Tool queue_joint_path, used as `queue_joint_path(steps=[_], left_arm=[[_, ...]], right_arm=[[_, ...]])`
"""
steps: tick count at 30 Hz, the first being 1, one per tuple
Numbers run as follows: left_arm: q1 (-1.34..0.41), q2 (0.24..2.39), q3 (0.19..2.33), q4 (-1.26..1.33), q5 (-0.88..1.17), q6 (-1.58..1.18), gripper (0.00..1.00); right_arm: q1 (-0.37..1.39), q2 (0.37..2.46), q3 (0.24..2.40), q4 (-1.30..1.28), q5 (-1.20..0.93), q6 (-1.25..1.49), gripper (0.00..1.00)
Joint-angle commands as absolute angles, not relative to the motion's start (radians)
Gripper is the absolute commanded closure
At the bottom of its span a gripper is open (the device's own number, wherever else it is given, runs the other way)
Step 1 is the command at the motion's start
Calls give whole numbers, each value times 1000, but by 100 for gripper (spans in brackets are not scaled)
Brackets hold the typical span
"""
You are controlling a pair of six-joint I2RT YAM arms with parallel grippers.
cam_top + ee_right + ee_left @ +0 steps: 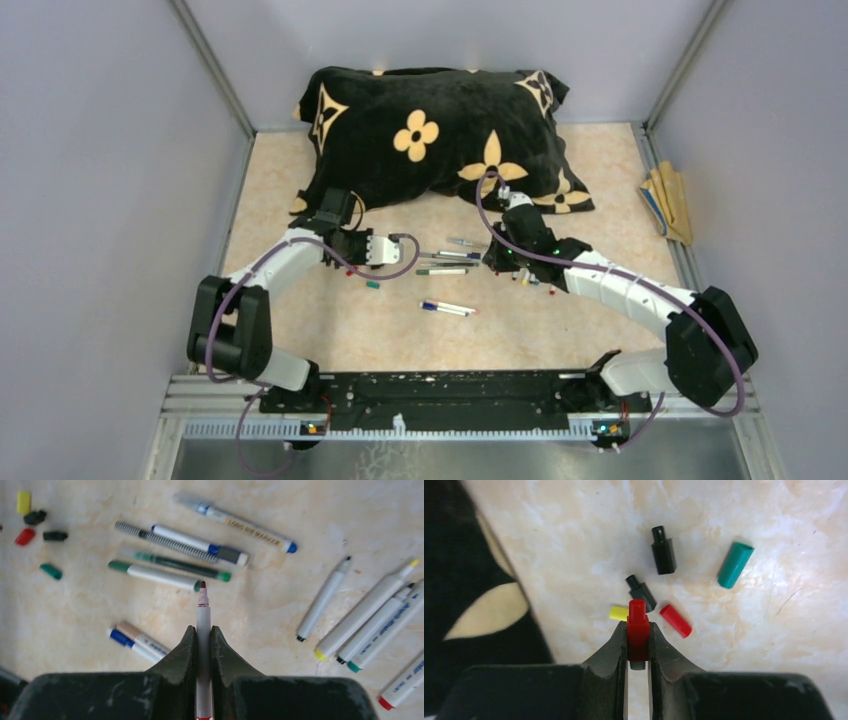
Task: Open the pen caps
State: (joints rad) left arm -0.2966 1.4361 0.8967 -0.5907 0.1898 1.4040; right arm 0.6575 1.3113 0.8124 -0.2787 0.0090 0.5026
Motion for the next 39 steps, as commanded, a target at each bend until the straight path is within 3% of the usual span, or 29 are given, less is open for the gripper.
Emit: queue_joint_path(steps=[1, 12, 16, 28, 33, 35, 37, 39], left_arm=[[-294, 1486, 900, -594, 258, 1256, 100], [-296, 1532, 839, -503, 268, 1211, 97], [-296, 1534, 813, -470, 264, 1222, 79], [-296, 1509, 847, -532, 295, 1212, 42], [-296, 1505, 933, -596, 324, 1174, 35], [-295, 1494, 969, -624, 338, 1158, 26], [-293, 1482, 1001, -650, 352, 1145, 3], [-289, 1470, 1033, -675, 367, 1120, 1]], right_arm=[[643, 1369, 818, -183, 299, 600, 100], [605, 1532, 809, -124, 393, 640, 100], [600, 1558, 810, -117, 406, 649, 100], [598, 1600, 786, -120, 456, 652, 100], [597, 1584, 775, -127, 470, 651, 100], [597, 1579, 777, -136, 477, 648, 93], [598, 1570, 780, -142, 480, 642, 85], [597, 1554, 783, -147, 476, 637, 76]])
